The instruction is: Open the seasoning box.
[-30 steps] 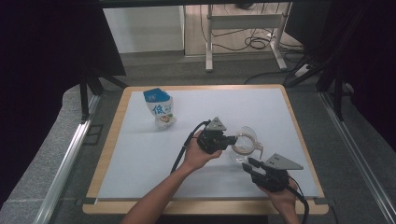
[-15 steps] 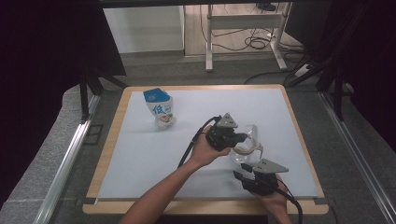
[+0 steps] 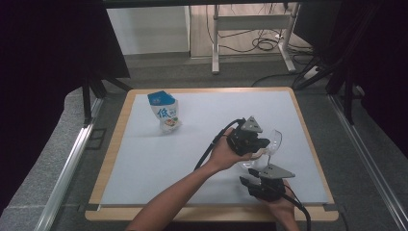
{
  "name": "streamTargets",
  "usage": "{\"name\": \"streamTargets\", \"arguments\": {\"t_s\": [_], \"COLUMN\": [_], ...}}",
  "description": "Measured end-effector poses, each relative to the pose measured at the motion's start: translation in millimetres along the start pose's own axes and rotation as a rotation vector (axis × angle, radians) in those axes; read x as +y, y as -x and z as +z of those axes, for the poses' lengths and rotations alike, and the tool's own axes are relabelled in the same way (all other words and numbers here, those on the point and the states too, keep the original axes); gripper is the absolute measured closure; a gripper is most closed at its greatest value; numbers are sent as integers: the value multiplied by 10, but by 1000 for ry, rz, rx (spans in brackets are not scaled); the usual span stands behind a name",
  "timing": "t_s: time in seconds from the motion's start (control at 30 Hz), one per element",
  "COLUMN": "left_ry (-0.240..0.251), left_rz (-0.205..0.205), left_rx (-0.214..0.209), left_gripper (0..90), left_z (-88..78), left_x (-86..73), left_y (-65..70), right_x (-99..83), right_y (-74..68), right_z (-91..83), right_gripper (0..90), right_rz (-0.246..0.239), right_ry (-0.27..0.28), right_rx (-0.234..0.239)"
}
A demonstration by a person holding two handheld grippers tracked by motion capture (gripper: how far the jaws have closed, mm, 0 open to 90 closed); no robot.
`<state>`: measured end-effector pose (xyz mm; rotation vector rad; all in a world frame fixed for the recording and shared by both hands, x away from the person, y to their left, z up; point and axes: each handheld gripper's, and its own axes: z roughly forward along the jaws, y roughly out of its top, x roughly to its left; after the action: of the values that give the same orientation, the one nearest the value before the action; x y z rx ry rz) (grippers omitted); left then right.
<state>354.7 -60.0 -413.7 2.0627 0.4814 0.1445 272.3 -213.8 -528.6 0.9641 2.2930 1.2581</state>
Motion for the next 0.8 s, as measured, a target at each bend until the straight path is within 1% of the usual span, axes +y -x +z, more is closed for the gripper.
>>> {"name": "streamTargets", "arguments": {"t_s": [0.03,0.07,0.13,0.17,0.23,0.27,0.33,0.4,0.43,0.47,0.5,0.53,0.57,0.6,0.63,0.67,0.7,0.77,0.8], "left_ry": [-3,1,12,12,21,26,36,54,57,69,71,71,69,66,66,60,60,57,55], "left_rz": [1,-2,-9,-9,-12,-14,-26,-44,-48,-57,-62,-62,-60,-62,-62,-75,-75,-90,-98], "left_rx": [0,4,14,14,26,34,47,49,58,88,96,96,117,131,131,148,148,158,164], "left_gripper": [898,898,897,896,893,881,868,805,780,719,674,647,616,583,545,518,500,485,449], "left_z": [-10,-20,-91,-91,-174,-220,-320,-417,-464,-550,-591,-591,-665,-697,-697,-760,-760,-826,-859], "left_x": [-7,-19,-57,-57,-101,-129,-200,-289,-338,-443,-499,-499,-614,-673,-673,-793,-793,-906,-959], "left_y": [-16,-25,-49,-49,-74,-92,-136,-182,-198,-217,-227,-227,-244,-249,-249,-265,-265,-287,-299], "right_x": [0,1,5,5,11,19,22,27,31,35,40,40,53,62,70,78,78,90,108], "right_y": [1,1,-11,-11,-24,-46,-54,-68,-77,-98,-106,-106,-123,-133,-145,-157,-157,-192,-220], "right_z": [2,2,4,4,13,26,39,57,62,78,81,81,91,94,99,103,103,112,137], "right_gripper": [514,514,513,513,507,481,472,469,465,450,441,441,422,413,402,390,390,360,345], "right_rz": [2,3,-3,-3,-7,-4,-1,4,4,9,8,8,5,9,11,10,10,5,2], "right_ry": [2,2,2,2,4,-3,-1,-4,-7,-1,0,0,10,12,17,23,23,34,37], "right_rx": [0,1,-1,-1,3,6,10,20,21,32,35,35,43,49,53,53,53,38,33]}}
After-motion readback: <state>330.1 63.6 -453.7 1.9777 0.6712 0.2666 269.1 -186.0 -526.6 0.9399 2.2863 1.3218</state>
